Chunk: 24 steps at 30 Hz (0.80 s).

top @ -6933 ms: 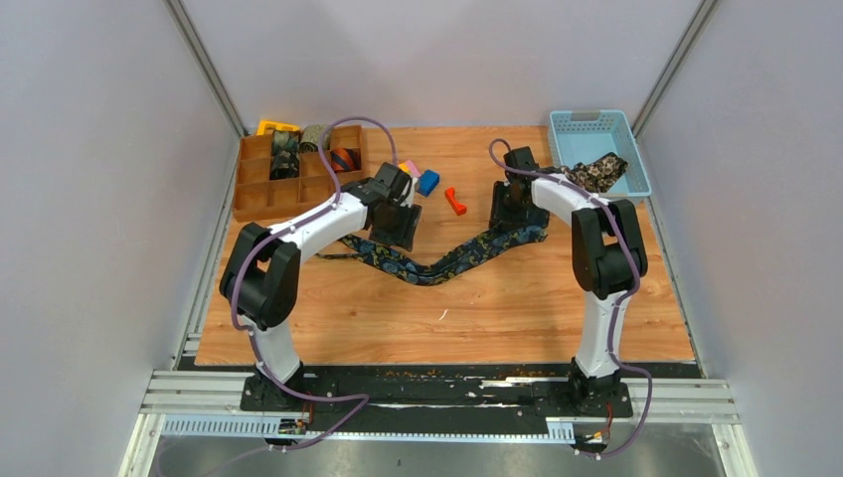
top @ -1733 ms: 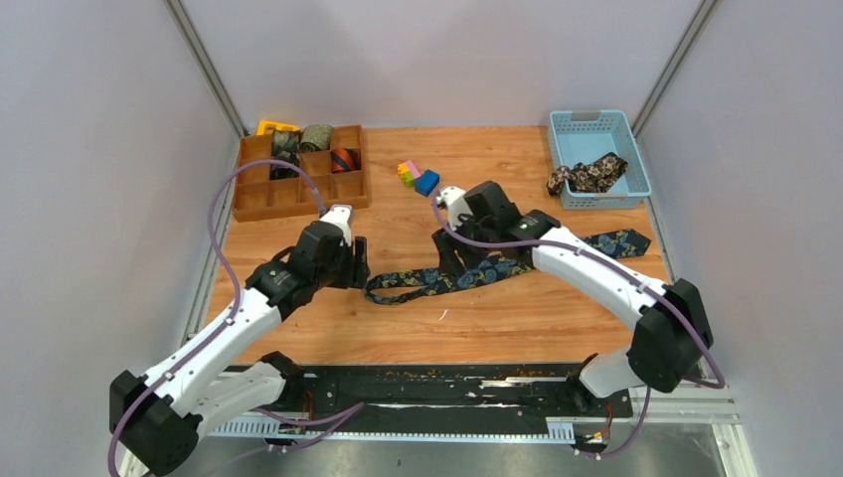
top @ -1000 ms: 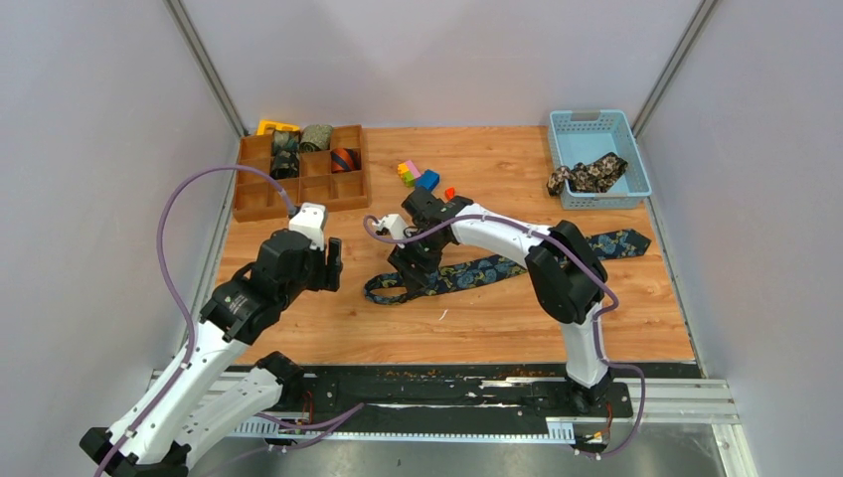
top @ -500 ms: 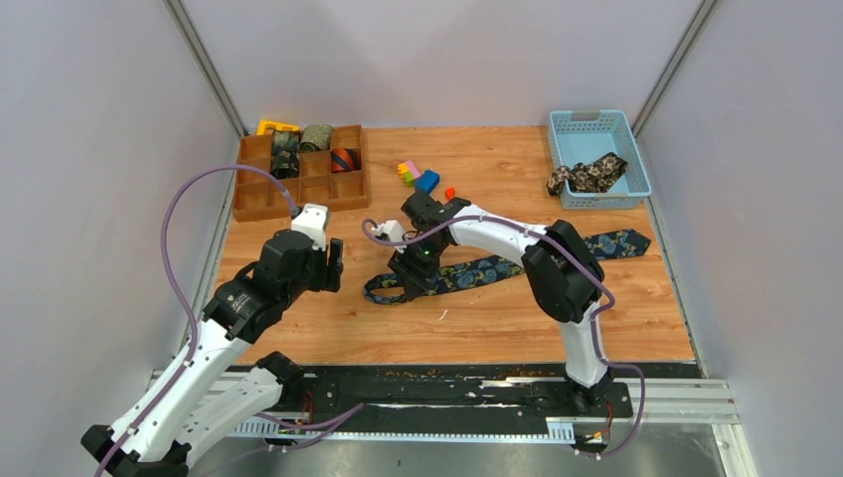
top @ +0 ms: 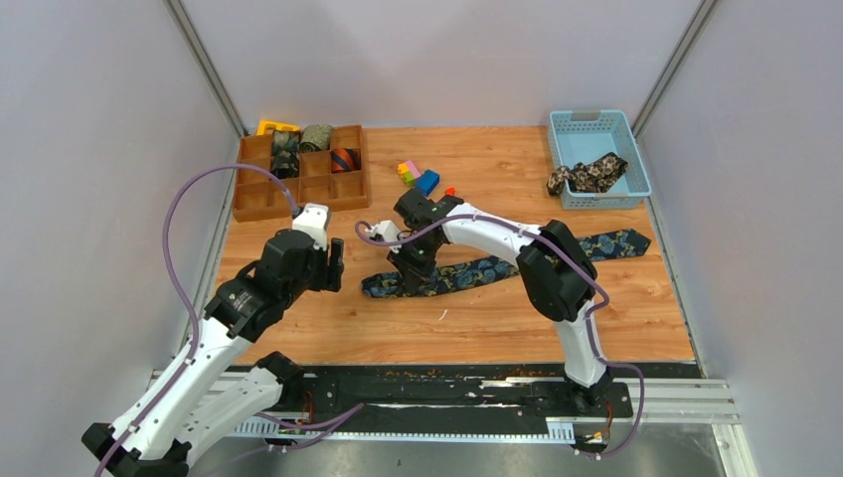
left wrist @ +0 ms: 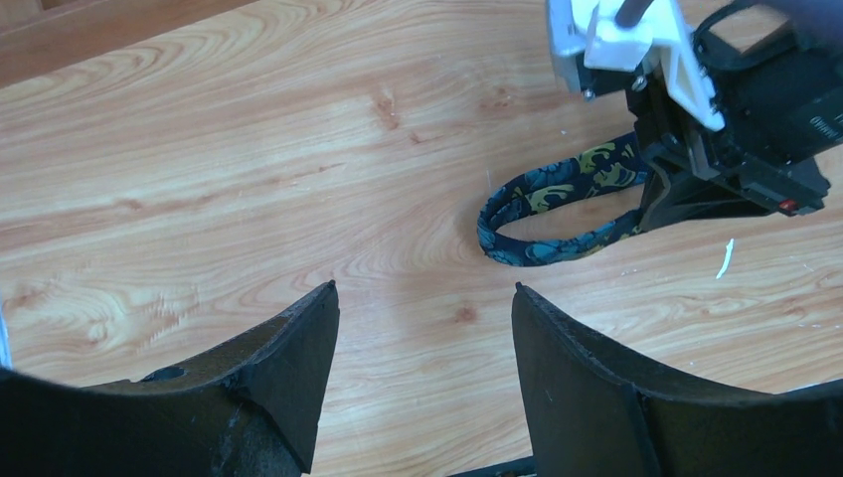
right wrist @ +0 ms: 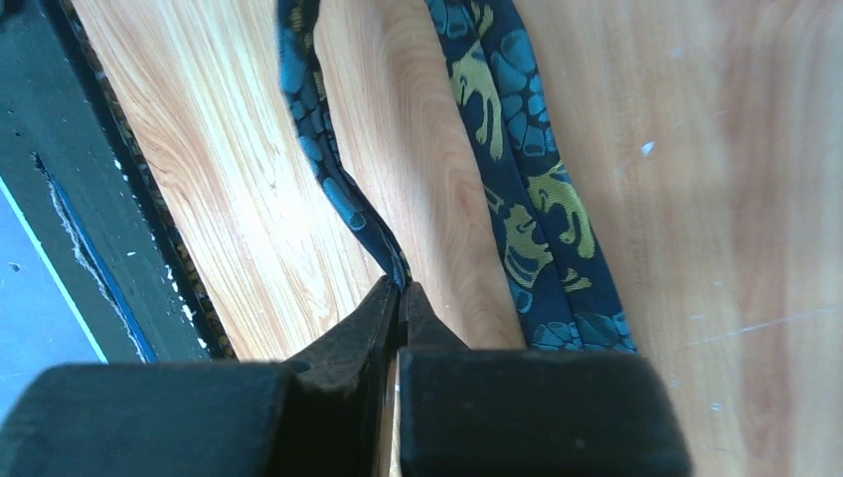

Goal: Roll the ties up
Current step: Flatten out the tie at the center of the board.

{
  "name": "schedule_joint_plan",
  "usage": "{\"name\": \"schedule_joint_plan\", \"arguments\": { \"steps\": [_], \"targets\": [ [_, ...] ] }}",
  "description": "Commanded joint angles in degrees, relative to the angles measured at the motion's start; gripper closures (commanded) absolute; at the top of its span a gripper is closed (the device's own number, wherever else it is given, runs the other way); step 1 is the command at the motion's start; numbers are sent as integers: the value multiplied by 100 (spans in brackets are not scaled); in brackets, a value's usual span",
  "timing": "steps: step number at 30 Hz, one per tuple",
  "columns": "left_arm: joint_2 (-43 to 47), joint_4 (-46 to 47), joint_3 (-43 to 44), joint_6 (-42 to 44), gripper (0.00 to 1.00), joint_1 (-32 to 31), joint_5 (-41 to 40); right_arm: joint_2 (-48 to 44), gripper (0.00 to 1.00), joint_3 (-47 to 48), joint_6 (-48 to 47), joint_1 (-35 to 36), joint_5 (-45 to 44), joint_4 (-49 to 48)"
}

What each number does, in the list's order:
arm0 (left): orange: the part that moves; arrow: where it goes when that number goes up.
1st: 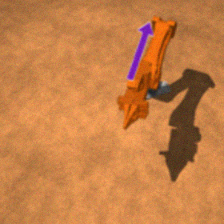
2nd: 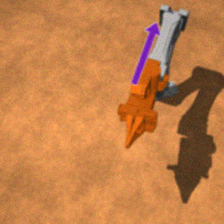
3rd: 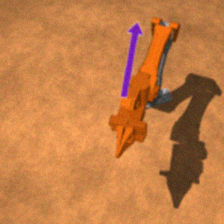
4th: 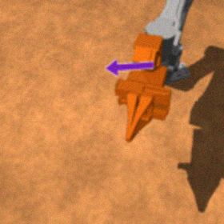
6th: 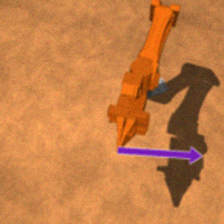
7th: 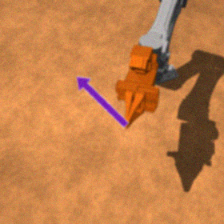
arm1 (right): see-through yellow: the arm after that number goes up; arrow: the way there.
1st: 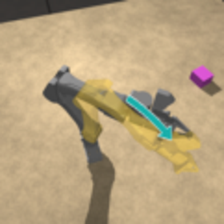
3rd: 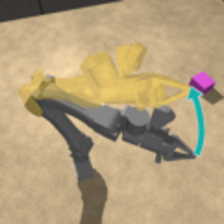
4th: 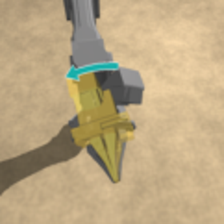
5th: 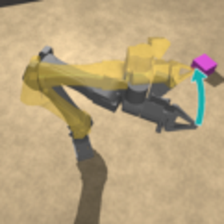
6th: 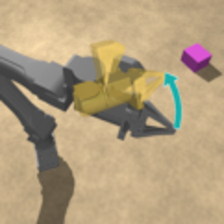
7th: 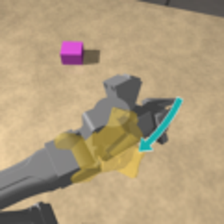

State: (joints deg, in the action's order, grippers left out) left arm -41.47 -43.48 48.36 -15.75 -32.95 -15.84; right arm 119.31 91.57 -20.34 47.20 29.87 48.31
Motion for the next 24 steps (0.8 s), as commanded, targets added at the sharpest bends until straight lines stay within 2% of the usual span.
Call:
{"name": "schedule_joint_plan", "arguments": {
  "steps": [1, 11, 17, 21, 24],
  "targets": [
    [-166, 65, 46, -243, 28, 23, -5, 125, 100, 813, -286, 30, 9, 412],
    [-477, 202, -128, -724, 29, 178, 446, 1293, 100, 2616, -949, -123, -60, 1816],
    [-632, 346, -274, -858, 29, 303, 590, 1667, 99, 3116, -1140, -273, 20, 2011],
    [-781, 568, -375, -987, 30, 391, 733, 1801, 94, 3169, -1219, -312, 44, 2025],
    [-919, 698, -405, -1046, 30, 442, 765, 1870, 84, 3191, -1221, -348, 103, 2050]
  ]
}}
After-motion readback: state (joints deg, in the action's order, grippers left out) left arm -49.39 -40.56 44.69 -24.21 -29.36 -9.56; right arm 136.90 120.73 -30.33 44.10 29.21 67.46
